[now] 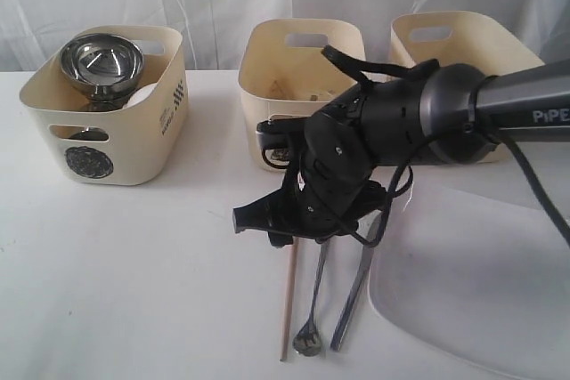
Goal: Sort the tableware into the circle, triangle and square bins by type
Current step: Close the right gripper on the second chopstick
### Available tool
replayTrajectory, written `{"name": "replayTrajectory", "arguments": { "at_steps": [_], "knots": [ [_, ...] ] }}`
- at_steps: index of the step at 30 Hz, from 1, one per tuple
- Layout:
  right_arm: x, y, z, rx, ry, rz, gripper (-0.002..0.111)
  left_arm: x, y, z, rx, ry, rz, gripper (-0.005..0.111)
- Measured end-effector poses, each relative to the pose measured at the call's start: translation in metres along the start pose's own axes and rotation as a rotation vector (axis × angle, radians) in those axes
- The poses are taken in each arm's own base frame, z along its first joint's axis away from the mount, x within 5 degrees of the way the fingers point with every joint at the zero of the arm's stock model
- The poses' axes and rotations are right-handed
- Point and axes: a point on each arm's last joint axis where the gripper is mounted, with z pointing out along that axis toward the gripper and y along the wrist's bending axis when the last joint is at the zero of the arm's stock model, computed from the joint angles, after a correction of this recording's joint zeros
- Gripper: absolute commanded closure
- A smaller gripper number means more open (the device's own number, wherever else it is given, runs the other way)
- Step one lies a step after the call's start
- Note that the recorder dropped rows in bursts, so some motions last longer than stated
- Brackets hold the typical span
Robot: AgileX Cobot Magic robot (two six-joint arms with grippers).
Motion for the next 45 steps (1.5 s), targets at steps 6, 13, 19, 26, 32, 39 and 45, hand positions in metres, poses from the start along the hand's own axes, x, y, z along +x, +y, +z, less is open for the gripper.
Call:
{"name": "replayTrajectory", "arguments": {
  "at_steps": [6, 13, 19, 26, 32, 39, 45],
  "knots": [
    [-0.003, 0.004, 0.010, 0.015, 0.028, 0.009, 0.056, 0.000, 0.000, 0.000, 0.000, 0.000, 0.000, 0.070],
    [-0.001, 0.008, 0.017, 0.021, 0.047, 0.013, 0.058, 0.000, 0.000, 0.000, 0.000, 0.000, 0.000, 0.070],
    [-0.001, 0.008, 0.018, 0.019, 0.045, 0.018, 0.061, 0.000, 0.000, 0.000, 0.000, 0.000, 0.000, 0.070],
    [0.000, 0.008, 0.022, 0.020, 0.049, 0.018, 0.061, 0.000, 0.000, 0.000, 0.000, 0.000, 0.000, 0.070],
    [0.004, 0.008, 0.033, 0.038, 0.081, 0.015, 0.061, 0.000, 0.000, 0.000, 0.000, 0.000, 0.000, 0.070],
    [0.004, 0.008, 0.035, 0.039, 0.084, 0.015, 0.069, 0.000, 0.000, 0.000, 0.000, 0.000, 0.000, 0.070],
    [0.004, 0.008, 0.036, 0.039, 0.085, 0.012, 0.087, 0.000, 0.000, 0.000, 0.000, 0.000, 0.000, 0.070]
  ]
}}
